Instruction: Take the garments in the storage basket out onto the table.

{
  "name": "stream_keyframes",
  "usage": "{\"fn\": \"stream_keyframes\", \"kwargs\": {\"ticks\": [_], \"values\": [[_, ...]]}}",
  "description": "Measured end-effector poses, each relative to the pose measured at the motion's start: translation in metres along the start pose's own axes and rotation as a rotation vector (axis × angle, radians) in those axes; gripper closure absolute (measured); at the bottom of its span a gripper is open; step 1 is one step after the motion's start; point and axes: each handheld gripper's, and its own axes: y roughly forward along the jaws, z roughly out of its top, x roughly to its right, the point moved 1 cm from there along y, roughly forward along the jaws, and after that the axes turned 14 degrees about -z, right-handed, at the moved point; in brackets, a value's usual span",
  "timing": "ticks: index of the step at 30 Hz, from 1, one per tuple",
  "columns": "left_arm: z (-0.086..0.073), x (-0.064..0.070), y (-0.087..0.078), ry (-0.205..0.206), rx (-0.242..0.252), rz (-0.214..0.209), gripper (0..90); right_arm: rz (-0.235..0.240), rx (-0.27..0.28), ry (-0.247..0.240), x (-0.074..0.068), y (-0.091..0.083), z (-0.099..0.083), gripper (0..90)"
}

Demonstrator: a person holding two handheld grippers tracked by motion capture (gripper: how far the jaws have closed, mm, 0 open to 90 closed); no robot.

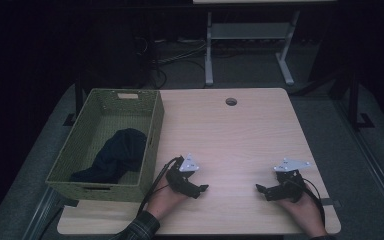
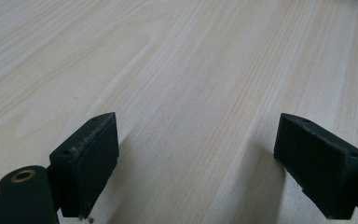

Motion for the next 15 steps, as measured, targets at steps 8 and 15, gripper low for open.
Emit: {"fn": "stream_keyframes", "kwargs": {"ticks": [8, 15], "values": [[-0.0001, -0.0003, 0.0000, -0.002, 0.004, -0.001, 13.7, 0.000, 0.000, 0.001, -0.0001, 0.0000, 0.0000, 2.5], [0.0009, -0.0031, -0.0020, -0.016, -0.005, 0.006, 13.9, 0.000, -0.004, 0.004, -0.0003, -0.0002, 0.0000, 2.5]]}}
